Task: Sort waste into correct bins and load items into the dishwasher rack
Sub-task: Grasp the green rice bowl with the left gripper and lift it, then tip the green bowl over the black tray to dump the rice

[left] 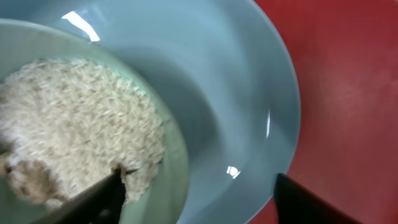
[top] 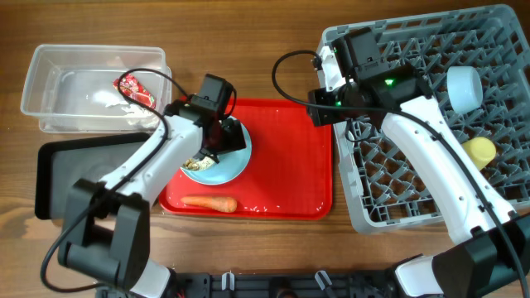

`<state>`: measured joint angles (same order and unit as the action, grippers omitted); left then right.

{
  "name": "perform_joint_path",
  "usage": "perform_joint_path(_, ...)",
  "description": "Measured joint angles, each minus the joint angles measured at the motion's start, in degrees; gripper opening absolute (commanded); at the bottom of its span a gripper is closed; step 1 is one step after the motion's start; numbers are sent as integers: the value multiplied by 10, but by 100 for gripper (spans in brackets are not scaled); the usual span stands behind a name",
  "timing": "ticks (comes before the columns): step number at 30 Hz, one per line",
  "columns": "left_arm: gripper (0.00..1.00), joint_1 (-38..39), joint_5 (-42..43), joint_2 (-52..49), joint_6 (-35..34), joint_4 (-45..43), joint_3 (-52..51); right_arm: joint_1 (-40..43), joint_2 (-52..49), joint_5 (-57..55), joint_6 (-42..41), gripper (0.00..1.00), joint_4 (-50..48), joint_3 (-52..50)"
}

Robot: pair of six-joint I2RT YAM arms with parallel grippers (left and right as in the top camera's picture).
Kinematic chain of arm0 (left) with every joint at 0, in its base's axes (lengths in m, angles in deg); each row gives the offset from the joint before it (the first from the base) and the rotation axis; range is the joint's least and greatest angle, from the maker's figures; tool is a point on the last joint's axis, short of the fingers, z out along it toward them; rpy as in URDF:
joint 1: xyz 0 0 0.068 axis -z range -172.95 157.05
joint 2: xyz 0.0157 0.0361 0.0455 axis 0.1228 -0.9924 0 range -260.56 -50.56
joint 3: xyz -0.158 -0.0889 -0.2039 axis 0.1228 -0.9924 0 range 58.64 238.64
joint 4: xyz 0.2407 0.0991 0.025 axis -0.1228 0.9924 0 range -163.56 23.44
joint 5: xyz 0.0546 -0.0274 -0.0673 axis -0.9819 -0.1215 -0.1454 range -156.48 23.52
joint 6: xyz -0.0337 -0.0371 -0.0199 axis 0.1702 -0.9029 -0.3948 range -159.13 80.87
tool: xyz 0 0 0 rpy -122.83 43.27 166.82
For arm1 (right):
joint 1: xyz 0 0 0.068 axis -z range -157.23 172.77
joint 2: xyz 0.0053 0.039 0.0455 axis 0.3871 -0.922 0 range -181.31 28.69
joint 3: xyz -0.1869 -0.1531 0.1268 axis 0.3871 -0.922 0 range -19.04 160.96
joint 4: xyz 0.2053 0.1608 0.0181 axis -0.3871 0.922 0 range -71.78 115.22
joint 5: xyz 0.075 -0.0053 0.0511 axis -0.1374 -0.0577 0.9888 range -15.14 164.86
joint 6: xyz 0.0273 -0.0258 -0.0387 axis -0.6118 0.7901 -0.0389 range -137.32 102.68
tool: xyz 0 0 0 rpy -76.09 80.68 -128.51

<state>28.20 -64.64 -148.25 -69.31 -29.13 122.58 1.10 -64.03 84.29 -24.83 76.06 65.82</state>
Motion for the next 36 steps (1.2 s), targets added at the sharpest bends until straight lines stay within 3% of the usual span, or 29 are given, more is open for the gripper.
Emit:
perform_joint_path(4,51,10,0,-26,-4,-31,0,0,0,0,0,51,0,0)
perform_joint_path(7,44,10,0,-30,-4,-32,0,0,0,0,0,51,0,0)
perform_joint_path(13,4,10,0,-65,-4,-32,-1,0,0,0,0,51,0,0)
perform_joint_path(18,4,10,-26,-58,1,-18,5,0,0,0,0,51,0,0)
perform_joint_path(22,4,-3,-37,-27,1,42,15,0,0,0,0,51,2,0)
perform_joint_path(29,4,-185,-11,120,26,118,21,0,0,0,0,51,3,0)
perform_joint_path(32,4,-268,50,122,75,118,21,0,0,0,0,51,3,0)
perform_joint_path(36,4,-396,203,122,172,106,20,0,0,0,0,51,5,0)
